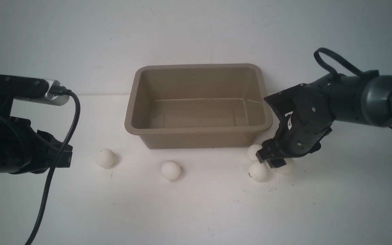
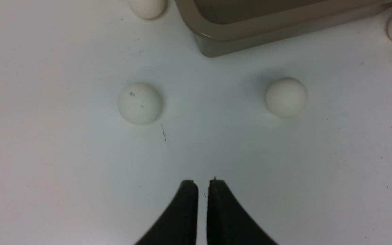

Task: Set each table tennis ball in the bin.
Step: Use the right arm to clamp the table tennis ball closest to it

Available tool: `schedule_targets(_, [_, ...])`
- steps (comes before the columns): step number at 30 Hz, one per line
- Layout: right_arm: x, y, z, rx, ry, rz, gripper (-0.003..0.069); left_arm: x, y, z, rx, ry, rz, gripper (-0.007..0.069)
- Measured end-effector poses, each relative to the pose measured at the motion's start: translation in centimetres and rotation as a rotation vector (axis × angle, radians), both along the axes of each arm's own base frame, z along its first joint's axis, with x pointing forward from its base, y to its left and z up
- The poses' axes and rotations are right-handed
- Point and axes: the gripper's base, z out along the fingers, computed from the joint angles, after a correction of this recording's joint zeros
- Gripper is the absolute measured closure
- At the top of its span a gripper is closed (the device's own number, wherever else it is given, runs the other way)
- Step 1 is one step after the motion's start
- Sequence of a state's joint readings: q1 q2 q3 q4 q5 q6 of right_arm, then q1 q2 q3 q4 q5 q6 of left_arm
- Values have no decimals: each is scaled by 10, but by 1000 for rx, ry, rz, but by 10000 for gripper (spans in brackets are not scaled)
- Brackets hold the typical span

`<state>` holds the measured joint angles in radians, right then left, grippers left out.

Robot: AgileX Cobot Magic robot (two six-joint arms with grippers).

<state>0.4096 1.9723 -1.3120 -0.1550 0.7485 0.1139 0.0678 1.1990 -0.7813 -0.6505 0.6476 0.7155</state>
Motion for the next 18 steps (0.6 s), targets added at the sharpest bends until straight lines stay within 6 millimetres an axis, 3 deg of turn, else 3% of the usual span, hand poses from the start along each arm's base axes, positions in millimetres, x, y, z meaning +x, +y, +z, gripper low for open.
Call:
schedule_targets(5, [0,0,0,-6,-3,4,337,0,0,0,0,-1,0,594])
schedule_targets(18, [-3,-4,1,-43,39,2,340,0,0,0,2,-1,0,594])
